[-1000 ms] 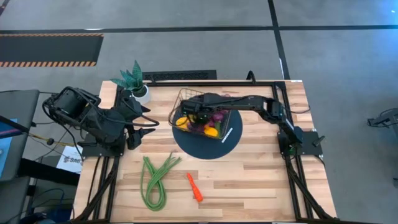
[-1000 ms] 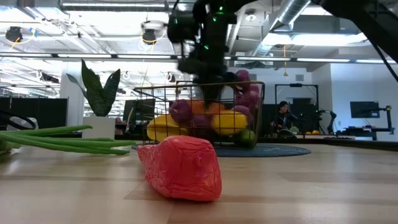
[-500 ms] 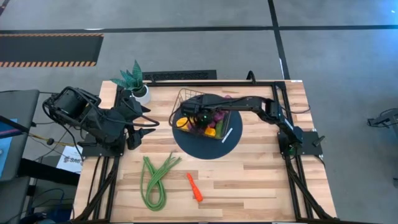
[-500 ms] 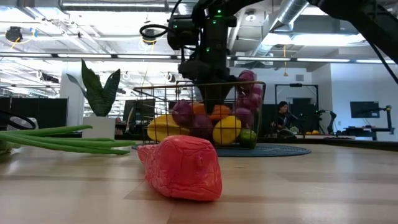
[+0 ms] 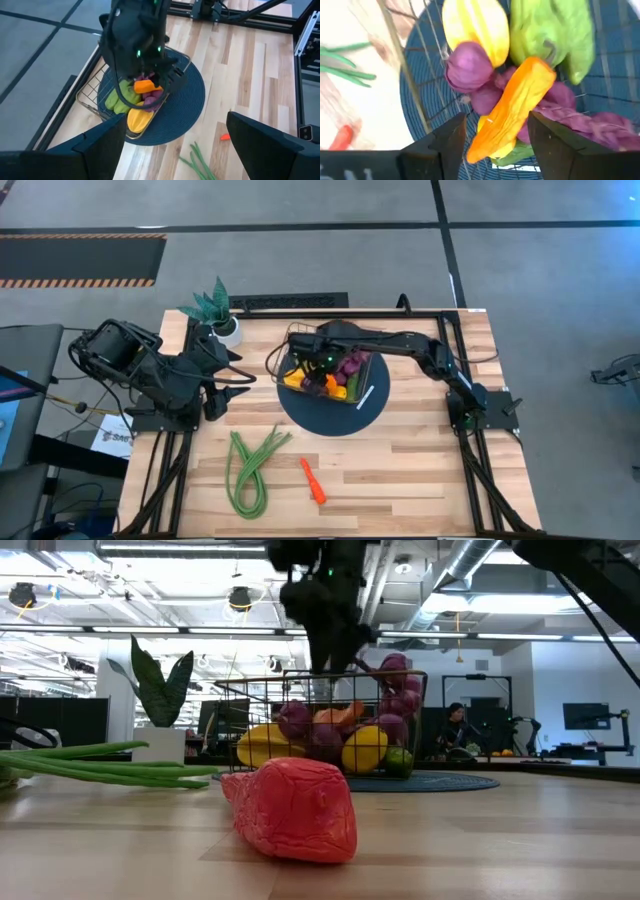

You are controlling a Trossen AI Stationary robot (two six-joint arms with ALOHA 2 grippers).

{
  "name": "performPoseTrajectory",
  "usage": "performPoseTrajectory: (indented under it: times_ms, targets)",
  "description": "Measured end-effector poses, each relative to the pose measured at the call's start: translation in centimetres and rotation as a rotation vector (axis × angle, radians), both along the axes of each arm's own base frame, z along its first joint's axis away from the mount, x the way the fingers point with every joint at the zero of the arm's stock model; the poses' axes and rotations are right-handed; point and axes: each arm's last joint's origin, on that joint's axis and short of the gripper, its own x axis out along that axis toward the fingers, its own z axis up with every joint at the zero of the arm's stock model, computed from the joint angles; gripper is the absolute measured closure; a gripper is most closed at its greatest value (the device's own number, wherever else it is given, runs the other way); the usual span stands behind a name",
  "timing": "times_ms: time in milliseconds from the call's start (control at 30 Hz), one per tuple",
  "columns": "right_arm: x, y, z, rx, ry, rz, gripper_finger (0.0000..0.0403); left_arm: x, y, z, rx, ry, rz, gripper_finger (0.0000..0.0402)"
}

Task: Build produce basket
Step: Put the yellow chili pepper into the wire basket, then put the orange carrot into the wire basket

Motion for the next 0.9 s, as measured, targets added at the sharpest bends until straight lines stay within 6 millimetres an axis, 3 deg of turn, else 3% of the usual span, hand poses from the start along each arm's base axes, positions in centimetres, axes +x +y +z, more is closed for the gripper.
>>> performPoseTrajectory:
  times_ms: [133,233,367,700,900]
  targets:
    - [-0.4,0.5,2.1,0.002,-0.024,-0.027,0.0176,0.0,0.0,0.0,-0.01,0.005,-0.009,0.0073]
    - [-0.9,2.1,3.2,0.067,-0.052,-0.018,0.0176,0.0,-0.1,0.0,-0.017,0.009,-0.016,0.0073]
    - [-1.4,6.5,4.6,0.15,-0.081,0.038,0.0176,0.0,-0.1,-0.1,-0.02,0.018,-0.039,0.0073]
    - [-2.4,19.5,4.6,0.274,-0.126,0.006,0.0176,0.0,-0.1,-0.1,0.011,0.029,-0.07,0.0073]
    - [-3.4,24.5,4.7,0.258,-0.231,-0.161,0.0176,0.0,-0.1,-0.1,0.014,0.03,-0.074,0.0073]
